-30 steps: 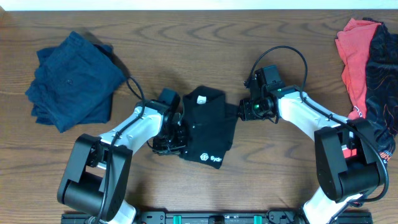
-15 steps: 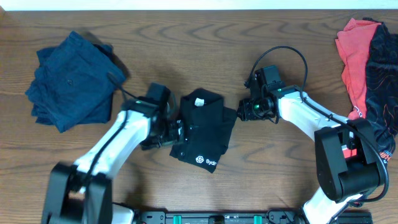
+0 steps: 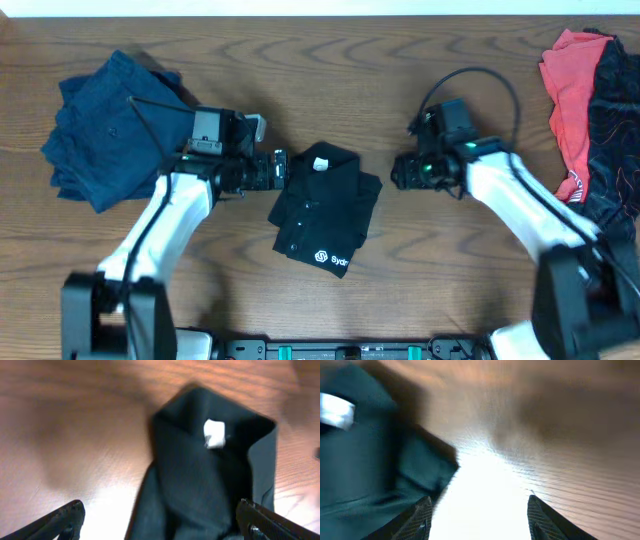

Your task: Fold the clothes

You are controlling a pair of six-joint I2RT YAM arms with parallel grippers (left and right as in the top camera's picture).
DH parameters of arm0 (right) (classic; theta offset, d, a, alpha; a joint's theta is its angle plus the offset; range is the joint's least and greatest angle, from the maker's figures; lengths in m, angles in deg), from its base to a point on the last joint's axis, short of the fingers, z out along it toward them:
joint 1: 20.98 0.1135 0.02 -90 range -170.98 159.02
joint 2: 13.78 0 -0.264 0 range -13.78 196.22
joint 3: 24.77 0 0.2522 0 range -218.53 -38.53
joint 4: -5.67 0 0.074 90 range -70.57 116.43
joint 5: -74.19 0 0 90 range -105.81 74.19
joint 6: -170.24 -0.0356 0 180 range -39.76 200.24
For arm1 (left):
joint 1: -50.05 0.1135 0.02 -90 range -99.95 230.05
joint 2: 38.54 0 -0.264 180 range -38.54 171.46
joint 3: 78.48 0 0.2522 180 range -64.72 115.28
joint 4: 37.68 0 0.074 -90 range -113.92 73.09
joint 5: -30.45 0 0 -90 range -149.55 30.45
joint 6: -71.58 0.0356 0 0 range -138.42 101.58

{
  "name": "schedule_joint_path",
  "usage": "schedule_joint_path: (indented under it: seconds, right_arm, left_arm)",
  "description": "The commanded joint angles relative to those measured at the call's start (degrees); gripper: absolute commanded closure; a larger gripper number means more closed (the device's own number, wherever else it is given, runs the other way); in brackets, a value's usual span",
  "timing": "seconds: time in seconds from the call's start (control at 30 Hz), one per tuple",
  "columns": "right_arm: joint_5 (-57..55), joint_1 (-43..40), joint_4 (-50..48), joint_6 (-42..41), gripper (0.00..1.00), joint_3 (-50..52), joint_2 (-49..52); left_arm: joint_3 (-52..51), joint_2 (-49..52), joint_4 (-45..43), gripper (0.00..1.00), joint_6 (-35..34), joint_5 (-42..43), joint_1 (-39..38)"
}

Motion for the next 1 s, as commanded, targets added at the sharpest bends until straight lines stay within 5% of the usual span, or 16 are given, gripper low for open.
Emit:
schedule_joint_path:
  seconds: [0.0,0.57,0.63,0.67,0.73,0.87,0.97]
  right_arm:
    - [-0.3,-0.8,0.9,0.2,0.39,-0.2,-6.8]
    - [-1.8,-0.9,5.4,1.1,0.38,-0.2,-9.9]
    - [-1.8,-0.9,5.4,1.1,0.38,-0.2,-9.9]
    - [-1.8,-0.9,5.4,1.1,0.38,-0.2,-9.9]
    - [-1.8,-0.9,5.4,1.1,0.38,-0.2,-9.9]
    - [-1.9,-0.9,5.4,1.2,0.38,-0.2,-9.9]
    - [-2.9,-0.9,5.6,1.1,0.38,-0.2,-9.9]
  left_arm:
    - [0.6,5.1,-3.2,0.02,5.8,11.6,0.5]
    - [0.6,24.5,-6.1,0.0,6.1,25.9,-2.6]
    - [0.6,25.4,-5.6,0.24,6.0,25.9,-3.6]
    - [0.6,25.5,-5.5,0.48,6.0,25.9,-4.0]
    - [0.6,25.4,-5.3,0.68,5.5,26.0,-4.0]
    - [0.6,25.0,-5.0,0.91,5.2,26.0,-3.9]
    - [0.7,23.0,-5.2,0.94,5.2,25.9,-3.4]
